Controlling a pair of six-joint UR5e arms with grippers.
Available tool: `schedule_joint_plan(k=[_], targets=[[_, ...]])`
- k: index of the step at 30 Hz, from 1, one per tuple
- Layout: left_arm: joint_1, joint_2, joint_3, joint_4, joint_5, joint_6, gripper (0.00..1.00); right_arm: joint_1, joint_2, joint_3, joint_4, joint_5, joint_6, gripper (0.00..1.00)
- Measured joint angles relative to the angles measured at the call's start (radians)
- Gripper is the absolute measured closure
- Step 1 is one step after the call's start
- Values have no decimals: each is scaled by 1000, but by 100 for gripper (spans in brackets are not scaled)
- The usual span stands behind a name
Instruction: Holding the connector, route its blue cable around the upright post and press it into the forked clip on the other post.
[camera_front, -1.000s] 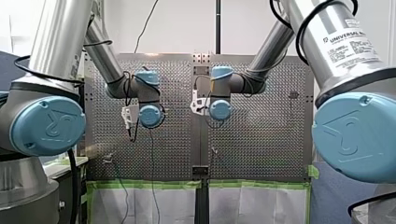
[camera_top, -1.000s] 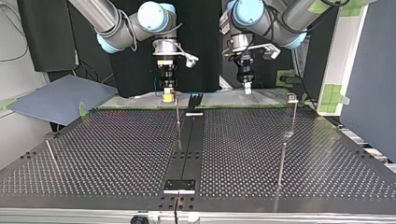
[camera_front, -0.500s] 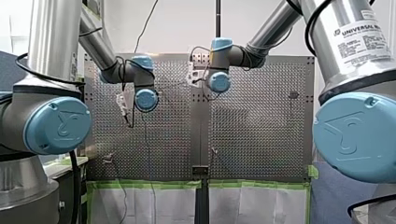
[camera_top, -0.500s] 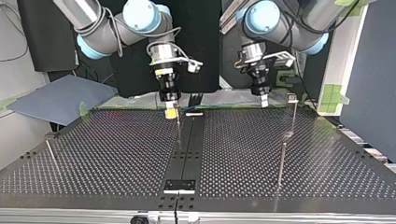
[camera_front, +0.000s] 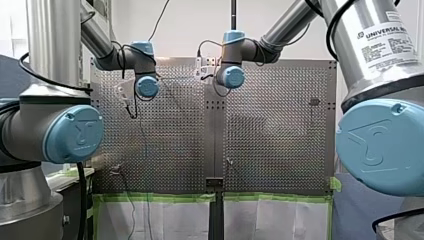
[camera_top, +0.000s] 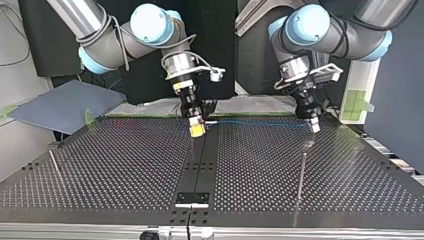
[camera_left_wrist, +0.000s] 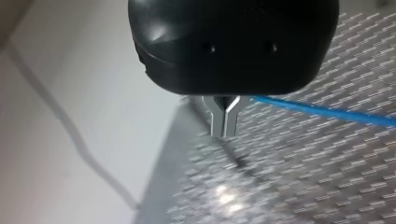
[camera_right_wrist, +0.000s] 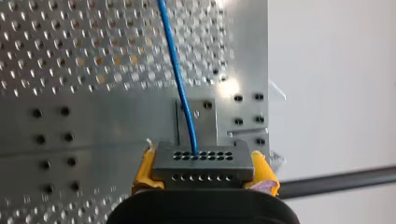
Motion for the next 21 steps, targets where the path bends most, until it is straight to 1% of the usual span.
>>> schedule_joint_plan(k=[2,5,8,13,17,21], targets=[[17,17,17,-17,1,-10,98,1,7,-22,22,-22,0,100],[44,44,44,-44,2,-20,98,1,11,-50,45,-45,0,100],[61,71,71,-71,7,-24,98,1,13,-75,59,-54,0,100],[79,112,114,-114,37,-26,98,-3,14,-108,67,-59,1,100],[88,109,148,-147,62,-31,98,-4,14,-132,70,-69,1,100],[101,79,185,-184,98,-49,98,-6,16,-153,68,-95,0,100]])
